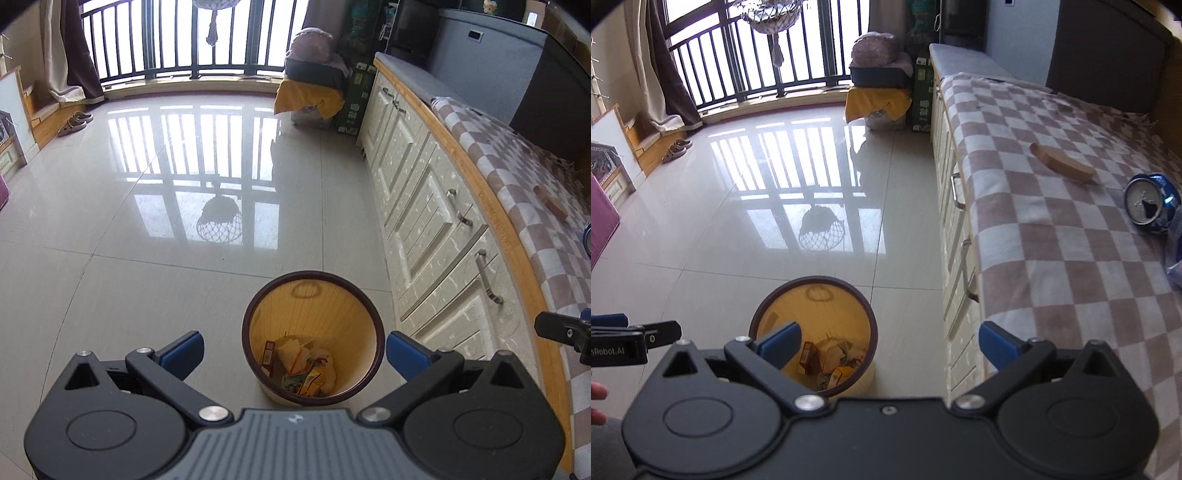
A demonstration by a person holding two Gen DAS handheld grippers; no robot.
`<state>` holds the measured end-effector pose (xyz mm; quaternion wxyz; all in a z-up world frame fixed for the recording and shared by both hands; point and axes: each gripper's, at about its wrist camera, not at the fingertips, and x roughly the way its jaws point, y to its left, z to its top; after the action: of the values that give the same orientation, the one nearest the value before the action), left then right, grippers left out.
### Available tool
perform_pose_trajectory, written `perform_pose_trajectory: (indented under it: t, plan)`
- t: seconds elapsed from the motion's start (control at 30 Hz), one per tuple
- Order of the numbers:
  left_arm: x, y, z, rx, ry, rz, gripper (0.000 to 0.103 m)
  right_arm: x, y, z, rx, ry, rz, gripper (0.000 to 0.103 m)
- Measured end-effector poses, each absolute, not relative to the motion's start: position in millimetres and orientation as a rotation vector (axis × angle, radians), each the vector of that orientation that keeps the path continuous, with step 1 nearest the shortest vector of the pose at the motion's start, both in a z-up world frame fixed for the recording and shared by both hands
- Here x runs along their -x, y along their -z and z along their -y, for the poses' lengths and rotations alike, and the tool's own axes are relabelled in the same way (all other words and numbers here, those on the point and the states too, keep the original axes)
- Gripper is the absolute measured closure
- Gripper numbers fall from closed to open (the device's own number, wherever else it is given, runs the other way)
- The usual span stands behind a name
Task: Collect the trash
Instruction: 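Withdraw both tools from the wastebasket back toward the cushion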
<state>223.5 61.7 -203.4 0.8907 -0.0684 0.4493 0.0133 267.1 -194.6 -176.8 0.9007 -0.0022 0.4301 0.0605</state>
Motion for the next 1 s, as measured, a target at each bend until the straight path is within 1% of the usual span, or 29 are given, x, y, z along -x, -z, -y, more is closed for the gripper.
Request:
perform_pose_trajectory:
  t: [0.23, 0.5, 0.73, 1.0]
  plan:
    - [-211.6, 168.6, -30.7, 0.120, 0.044, -0.829, 0.000, -239.8, 148.1, 236.0, -0.030, -0.052, -0.794, 0.000]
    - [-211.2, 141.5, 26.6, 0.093, 0.171, -0.723, 0.000, -209.7, 126.1, 303.7, -0.059, 0.071, -0.688, 0.000]
    - [-217.4, 132.1, 94.1, 0.029, 0.289, -0.634, 0.000, -194.9, 125.3, 375.9, -0.100, 0.217, -0.636, 0.000]
    - [-241.6, 135.8, 170.8, -0.026, 0.430, -0.574, 0.000, -187.3, 135.2, 436.1, -0.149, 0.323, -0.606, 0.000]
